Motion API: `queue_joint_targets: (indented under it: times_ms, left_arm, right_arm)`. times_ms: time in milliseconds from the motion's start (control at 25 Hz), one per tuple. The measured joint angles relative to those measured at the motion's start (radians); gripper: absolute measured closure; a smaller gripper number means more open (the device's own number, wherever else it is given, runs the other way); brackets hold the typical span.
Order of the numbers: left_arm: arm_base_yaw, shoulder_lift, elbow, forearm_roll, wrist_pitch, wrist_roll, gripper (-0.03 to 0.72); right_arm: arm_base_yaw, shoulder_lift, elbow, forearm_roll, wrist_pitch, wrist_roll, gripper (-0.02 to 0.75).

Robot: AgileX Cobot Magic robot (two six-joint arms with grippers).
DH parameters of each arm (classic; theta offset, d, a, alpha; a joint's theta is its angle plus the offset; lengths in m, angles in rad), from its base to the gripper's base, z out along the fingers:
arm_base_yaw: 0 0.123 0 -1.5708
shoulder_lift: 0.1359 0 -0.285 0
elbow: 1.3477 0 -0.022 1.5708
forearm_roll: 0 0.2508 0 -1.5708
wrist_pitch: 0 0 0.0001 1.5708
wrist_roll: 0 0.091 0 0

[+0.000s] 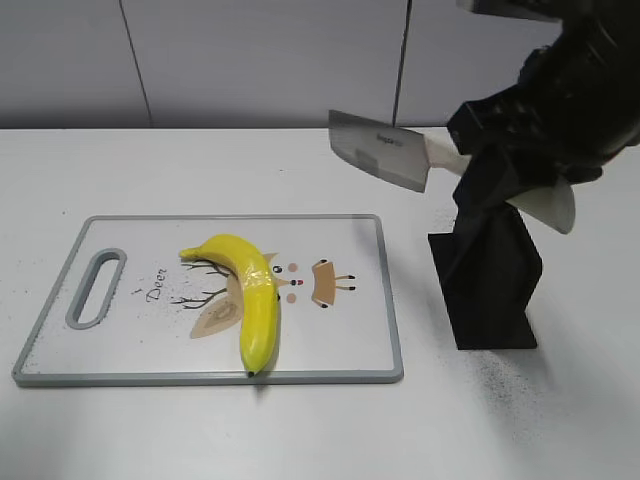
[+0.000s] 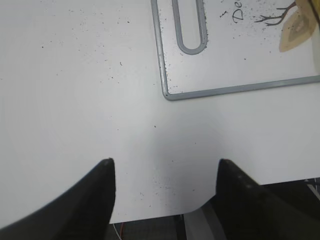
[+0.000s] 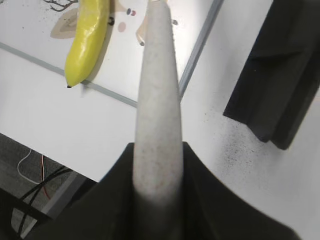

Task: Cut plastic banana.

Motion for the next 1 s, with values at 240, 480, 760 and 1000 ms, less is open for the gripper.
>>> queue_joint_targets:
  times_ms: [240, 480, 760, 1000]
  left_arm:
    - [0.000, -0.285, 0.165, 0.001, -0.030, -0.001, 0.093]
    - [0.000, -0.590, 0.319, 0.002, -0.034, -0.001, 0.093]
    - [0.000, -0.891, 0.408, 0.002, -0.020, -0.001, 0.093]
    - [0.000, -1.053, 0.437, 0.006, -0.043, -0.001, 0.093]
  right_arm:
    - [0.000, -0.149, 0.125, -0.073, -0.033, 0.111, 0.572]
    - [0.000, -0.280, 0.211, -0.163, -0.053, 0.236, 0.572]
    - [0.000, -0.405, 0.299, -0.238, -0.057, 0.334, 0.572]
    - [0.000, -0.466, 0.363, -0.273, -0.058, 0.392, 0.572]
